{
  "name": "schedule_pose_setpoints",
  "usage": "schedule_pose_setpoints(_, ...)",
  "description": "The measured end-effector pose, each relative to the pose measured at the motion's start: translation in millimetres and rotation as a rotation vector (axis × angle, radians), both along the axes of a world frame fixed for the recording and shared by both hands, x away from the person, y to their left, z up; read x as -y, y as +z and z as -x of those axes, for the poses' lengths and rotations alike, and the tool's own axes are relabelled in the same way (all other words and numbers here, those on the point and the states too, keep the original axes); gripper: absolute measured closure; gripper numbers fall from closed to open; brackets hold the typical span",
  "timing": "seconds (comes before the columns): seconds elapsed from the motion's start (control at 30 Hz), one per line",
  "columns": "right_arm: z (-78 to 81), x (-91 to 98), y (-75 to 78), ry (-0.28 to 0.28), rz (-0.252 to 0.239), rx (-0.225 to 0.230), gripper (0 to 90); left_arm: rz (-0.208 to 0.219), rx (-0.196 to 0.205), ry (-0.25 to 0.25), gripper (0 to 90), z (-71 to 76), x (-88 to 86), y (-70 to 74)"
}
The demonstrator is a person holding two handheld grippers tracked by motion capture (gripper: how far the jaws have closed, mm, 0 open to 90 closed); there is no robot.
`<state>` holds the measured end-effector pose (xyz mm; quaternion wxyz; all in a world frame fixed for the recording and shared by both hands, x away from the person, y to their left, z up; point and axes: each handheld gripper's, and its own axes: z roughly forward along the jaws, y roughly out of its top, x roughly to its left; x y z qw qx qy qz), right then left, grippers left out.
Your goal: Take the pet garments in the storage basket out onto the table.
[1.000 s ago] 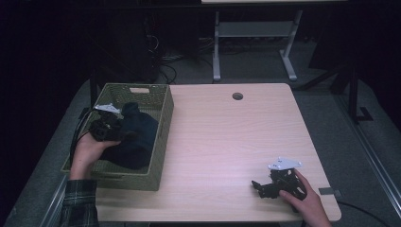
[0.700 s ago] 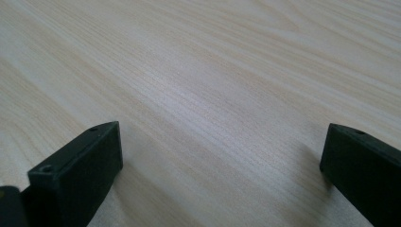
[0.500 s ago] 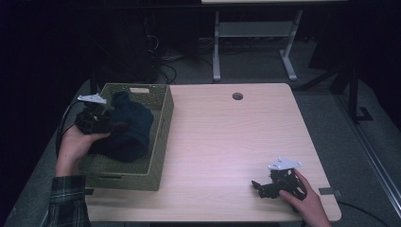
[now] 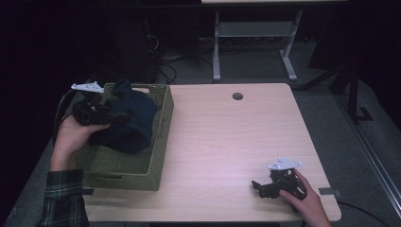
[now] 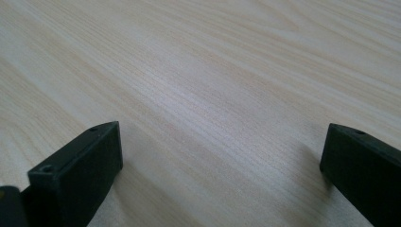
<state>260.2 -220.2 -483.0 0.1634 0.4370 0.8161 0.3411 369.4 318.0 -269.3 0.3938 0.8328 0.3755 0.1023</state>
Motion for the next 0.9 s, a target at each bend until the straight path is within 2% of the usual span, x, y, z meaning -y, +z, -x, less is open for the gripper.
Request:
schedule_pose_setpoints(0.2,0.0,0.0,0.0,0.0,0.0,0.0,0.0,0.007,0.033,-0.037,61.6,-0.1,19.4,14.6)
schedule_pose_setpoints(0.43,0.1,-0.1,0.0,-0.002,-0.001,-0.001,0.0,0.021,0.047,-0.085,61.6,-3.6,42.5,25.9)
schedule_pose_setpoints(0.63,0.1,0.0,0.1,-0.002,0.001,-0.001,0.0,0.028,0.05,-0.12,61.7,-7.2,64.4,29.3)
schedule_pose_setpoints(0.9,0.3,-0.3,0.2,-0.003,-0.003,-0.005,0.0,0.033,0.044,-0.17,61.7,-13.1,93.8,26.6)
